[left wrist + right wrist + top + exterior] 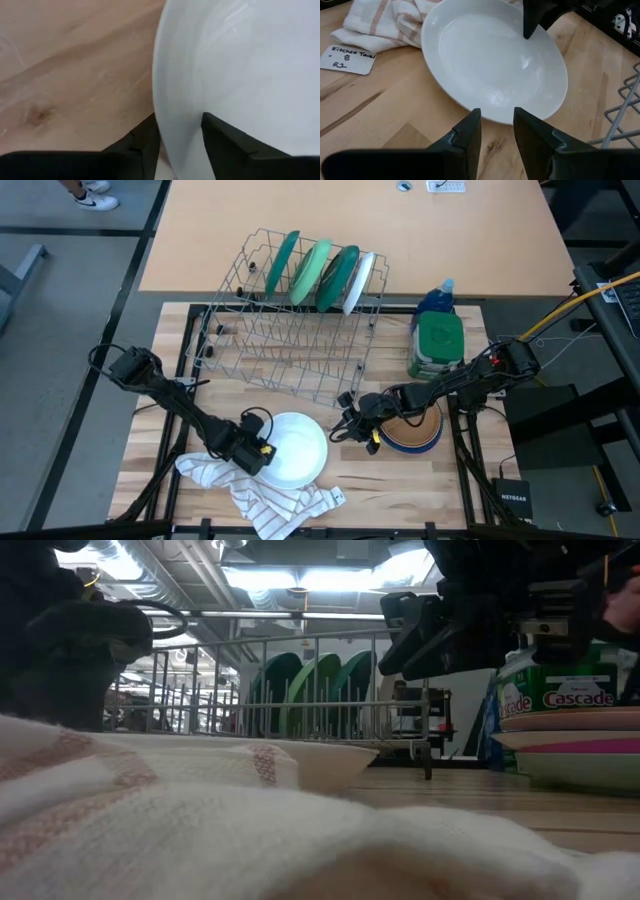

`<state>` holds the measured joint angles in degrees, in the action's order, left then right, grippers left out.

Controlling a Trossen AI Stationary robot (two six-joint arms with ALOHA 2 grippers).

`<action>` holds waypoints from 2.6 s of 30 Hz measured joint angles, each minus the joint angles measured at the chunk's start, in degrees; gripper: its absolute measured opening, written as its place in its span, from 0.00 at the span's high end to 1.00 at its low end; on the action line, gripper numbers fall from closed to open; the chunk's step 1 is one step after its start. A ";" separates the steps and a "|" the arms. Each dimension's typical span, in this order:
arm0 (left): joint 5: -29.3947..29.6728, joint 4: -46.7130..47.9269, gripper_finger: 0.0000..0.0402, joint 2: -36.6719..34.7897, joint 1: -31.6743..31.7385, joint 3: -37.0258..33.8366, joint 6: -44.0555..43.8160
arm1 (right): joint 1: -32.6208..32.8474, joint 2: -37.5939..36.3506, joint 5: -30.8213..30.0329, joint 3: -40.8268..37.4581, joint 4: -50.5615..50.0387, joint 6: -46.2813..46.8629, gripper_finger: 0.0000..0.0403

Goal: Sort dishes
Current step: Put the white plate in the dish rack

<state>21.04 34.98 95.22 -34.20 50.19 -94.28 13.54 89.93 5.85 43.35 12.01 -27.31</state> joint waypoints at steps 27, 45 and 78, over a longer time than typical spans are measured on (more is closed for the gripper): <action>2.23 -3.93 0.94 -1.72 1.36 0.08 -2.58 | 0.00 0.00 -0.02 -0.02 -0.07 0.00 0.71; 8.76 -4.01 1.00 -8.13 1.36 0.04 4.27 | 0.00 0.00 -0.26 -0.07 0.29 0.06 0.71; 12.86 -3.76 1.00 -21.16 1.34 2.18 26.34 | 0.00 -0.20 -9.98 10.26 -2.31 6.18 0.71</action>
<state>33.91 31.22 74.06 -32.86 52.38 -67.94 13.54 89.73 -4.13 53.62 9.70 -21.13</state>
